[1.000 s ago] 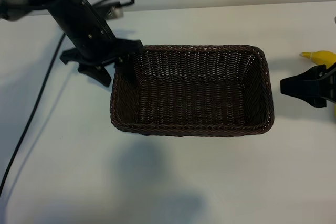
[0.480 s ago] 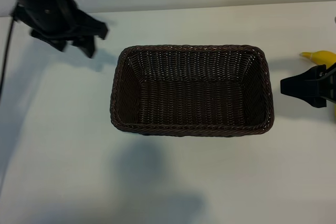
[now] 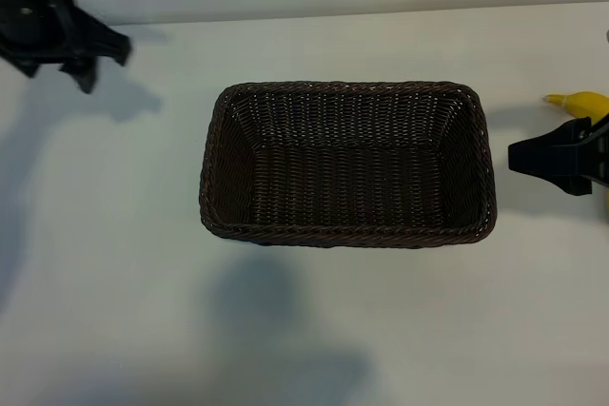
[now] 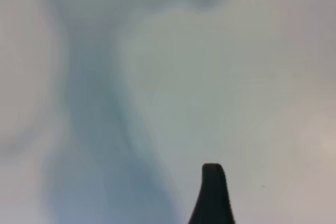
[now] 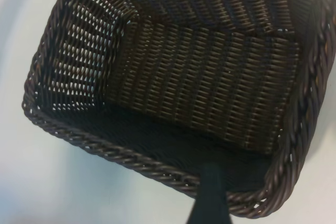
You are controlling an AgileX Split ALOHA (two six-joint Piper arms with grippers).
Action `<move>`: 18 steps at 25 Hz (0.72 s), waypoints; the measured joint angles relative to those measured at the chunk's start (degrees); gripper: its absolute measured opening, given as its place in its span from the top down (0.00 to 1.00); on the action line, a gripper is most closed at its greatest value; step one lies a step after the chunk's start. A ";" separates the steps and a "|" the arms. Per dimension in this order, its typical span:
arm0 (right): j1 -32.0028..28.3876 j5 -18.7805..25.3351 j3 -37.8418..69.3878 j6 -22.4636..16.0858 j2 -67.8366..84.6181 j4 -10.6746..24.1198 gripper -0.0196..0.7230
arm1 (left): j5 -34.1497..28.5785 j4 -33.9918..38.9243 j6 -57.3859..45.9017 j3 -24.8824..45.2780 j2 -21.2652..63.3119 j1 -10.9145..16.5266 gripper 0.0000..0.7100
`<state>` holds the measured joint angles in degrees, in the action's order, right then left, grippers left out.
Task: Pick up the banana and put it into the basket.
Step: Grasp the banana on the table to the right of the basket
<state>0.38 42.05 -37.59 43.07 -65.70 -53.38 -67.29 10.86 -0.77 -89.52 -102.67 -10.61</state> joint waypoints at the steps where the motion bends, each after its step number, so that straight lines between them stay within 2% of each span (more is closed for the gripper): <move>1: 0.00 0.00 0.00 0.00 0.00 0.06 0.19 | 0.00 0.14 -0.06 0.00 0.00 1.91 0.17; 6: 0.00 0.00 0.00 0.00 0.00 0.06 0.19 | 0.00 -0.02 -0.12 0.00 0.00 11.60 0.17; 9: 0.00 0.00 0.00 0.00 0.00 0.06 0.19 | 0.00 -3.17 -0.25 0.00 0.34 15.64 0.17; 11: 0.00 0.00 0.00 0.00 0.00 0.06 0.19 | 0.00 -5.90 0.30 0.00 0.95 16.40 0.17; 18: 0.00 0.00 0.00 0.00 0.00 0.06 0.19 | 0.00 -16.18 4.29 1.69 4.91 16.40 0.17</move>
<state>0.38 42.05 -37.59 43.07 -65.70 -53.32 -67.29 -5.32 3.52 -87.83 -97.76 5.79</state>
